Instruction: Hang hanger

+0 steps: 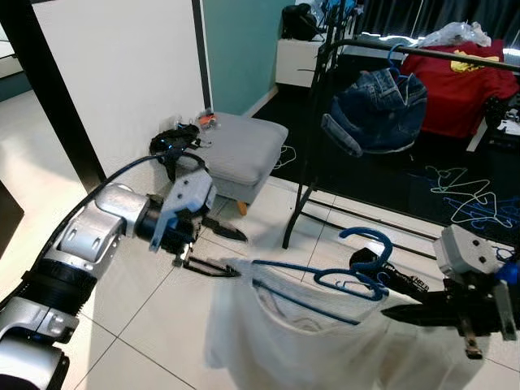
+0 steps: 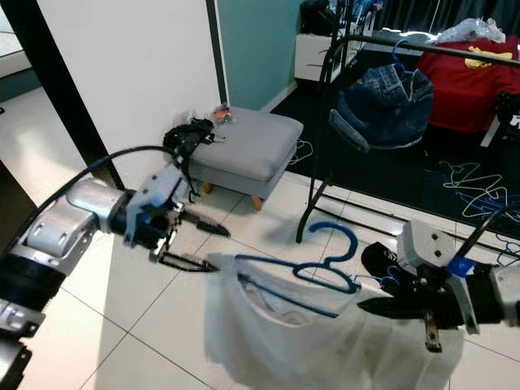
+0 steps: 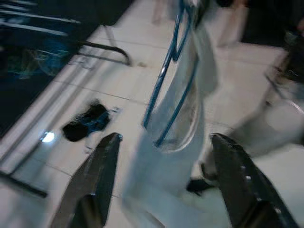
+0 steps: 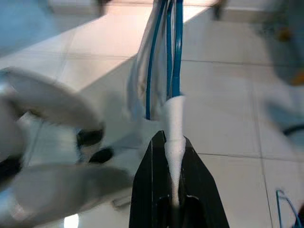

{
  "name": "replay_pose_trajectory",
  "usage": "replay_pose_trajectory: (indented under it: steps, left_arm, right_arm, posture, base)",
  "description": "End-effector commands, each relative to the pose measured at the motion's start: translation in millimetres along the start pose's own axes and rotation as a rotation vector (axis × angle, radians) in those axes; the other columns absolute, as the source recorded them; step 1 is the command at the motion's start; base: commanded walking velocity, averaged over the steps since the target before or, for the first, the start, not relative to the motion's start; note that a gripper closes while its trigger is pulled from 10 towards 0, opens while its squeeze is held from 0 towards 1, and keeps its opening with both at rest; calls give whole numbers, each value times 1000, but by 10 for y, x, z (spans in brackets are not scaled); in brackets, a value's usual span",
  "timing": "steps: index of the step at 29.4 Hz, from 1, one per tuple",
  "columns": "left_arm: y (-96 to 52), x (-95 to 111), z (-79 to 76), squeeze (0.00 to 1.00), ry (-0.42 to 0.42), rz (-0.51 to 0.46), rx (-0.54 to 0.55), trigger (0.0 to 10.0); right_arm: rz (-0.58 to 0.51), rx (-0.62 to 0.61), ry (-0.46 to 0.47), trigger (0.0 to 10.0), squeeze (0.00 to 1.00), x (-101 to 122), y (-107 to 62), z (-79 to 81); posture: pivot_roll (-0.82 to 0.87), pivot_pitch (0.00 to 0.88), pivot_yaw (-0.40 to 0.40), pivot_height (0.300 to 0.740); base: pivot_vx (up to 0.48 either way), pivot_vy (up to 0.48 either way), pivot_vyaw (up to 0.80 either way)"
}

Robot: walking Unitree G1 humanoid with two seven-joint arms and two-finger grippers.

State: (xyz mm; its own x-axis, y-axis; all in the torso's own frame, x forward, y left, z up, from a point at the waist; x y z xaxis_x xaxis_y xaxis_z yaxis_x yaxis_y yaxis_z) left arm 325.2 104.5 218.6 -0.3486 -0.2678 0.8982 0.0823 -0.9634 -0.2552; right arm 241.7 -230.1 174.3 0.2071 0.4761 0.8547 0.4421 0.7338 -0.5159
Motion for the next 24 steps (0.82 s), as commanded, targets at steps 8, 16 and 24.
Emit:
replay_pose_trajectory:
  steps: [8,16,24]
  left_arm:
    - [-57,-669,73,1000,-251,-19,428,10000]
    - [-46,-1817,-612,0,-654,166,841,10000]
    - [-214,-2306,-1160,0,-795,337,1128,10000]
  right_arm:
    - [-66,-347,224,0,0,-483,156,-323]
    - [-143,-756,628,10000,0,-1401,410,-351]
    - [-111,-953,831,10000,0,-2020,587,57]
  posture:
    - [-23,59,13,740]
    - [22,80,1,740]
    - [48,81,-6,740]
  base:
    - [0,0,0]
    - [0,0,0]
    - [0,0,0]
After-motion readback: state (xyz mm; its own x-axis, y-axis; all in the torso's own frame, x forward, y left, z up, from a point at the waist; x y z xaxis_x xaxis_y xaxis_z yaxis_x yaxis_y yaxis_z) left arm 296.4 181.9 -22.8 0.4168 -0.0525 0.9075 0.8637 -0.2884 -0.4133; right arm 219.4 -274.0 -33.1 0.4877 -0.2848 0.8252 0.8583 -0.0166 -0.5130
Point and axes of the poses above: a point about 5 cm out from each wrist's last joint towards the gripper, its own y axis pointing out of the wrist towards the gripper, its own x axis along the axis of the wrist's last joint, z = x × y, the point moved 5 cm from there along y, pointing out of the wrist towards the gripper, and after that the axes turned 2 degrees about y, right-handed, at the moved point
